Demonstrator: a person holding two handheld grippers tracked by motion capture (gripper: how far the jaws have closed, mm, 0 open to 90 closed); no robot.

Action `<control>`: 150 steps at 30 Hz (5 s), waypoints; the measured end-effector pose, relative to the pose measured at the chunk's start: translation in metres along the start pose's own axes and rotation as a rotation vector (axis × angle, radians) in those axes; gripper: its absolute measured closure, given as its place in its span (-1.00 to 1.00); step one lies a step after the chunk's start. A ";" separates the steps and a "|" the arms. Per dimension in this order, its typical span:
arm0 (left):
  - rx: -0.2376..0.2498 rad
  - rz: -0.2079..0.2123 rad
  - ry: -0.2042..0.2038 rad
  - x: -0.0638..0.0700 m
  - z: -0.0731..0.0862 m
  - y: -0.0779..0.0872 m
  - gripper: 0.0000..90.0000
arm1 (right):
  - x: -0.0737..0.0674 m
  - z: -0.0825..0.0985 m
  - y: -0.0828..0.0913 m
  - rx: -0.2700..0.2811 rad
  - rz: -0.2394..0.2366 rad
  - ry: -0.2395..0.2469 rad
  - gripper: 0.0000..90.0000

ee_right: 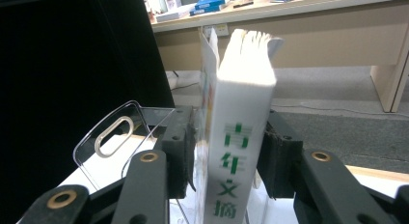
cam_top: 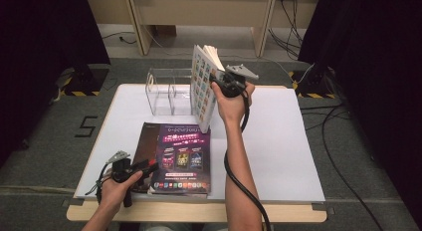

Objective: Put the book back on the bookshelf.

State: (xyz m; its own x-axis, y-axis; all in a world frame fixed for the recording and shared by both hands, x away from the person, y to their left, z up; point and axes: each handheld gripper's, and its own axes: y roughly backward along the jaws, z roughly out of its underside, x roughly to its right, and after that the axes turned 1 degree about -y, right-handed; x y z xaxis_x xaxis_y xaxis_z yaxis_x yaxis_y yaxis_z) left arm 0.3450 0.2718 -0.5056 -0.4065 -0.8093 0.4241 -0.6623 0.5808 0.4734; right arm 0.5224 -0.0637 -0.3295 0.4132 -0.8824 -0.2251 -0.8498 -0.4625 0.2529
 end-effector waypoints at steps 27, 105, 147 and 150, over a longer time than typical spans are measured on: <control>0.000 0.002 -0.007 0.002 0.000 -0.001 -0.11 | -0.010 -0.006 -0.005 -0.025 0.043 -0.038 0.64; 0.017 -0.012 0.011 -0.007 -0.003 0.002 -0.10 | -0.034 -0.061 -0.062 0.201 0.143 0.017 0.64; 0.013 -0.006 0.003 -0.005 -0.002 0.002 -0.09 | -0.026 -0.018 -0.031 0.042 0.132 0.100 0.61; 0.015 -0.002 -0.005 -0.003 -0.003 0.003 -0.09 | -0.024 -0.020 -0.022 -0.013 0.113 0.100 0.61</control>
State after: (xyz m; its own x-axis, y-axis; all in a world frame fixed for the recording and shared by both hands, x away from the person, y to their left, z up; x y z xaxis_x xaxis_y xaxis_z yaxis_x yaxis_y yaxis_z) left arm 0.3456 0.2758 -0.5033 -0.4079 -0.8110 0.4194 -0.6727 0.5776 0.4625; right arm 0.5378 -0.0345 -0.3111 0.3463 -0.9328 -0.1001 -0.8887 -0.3603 0.2834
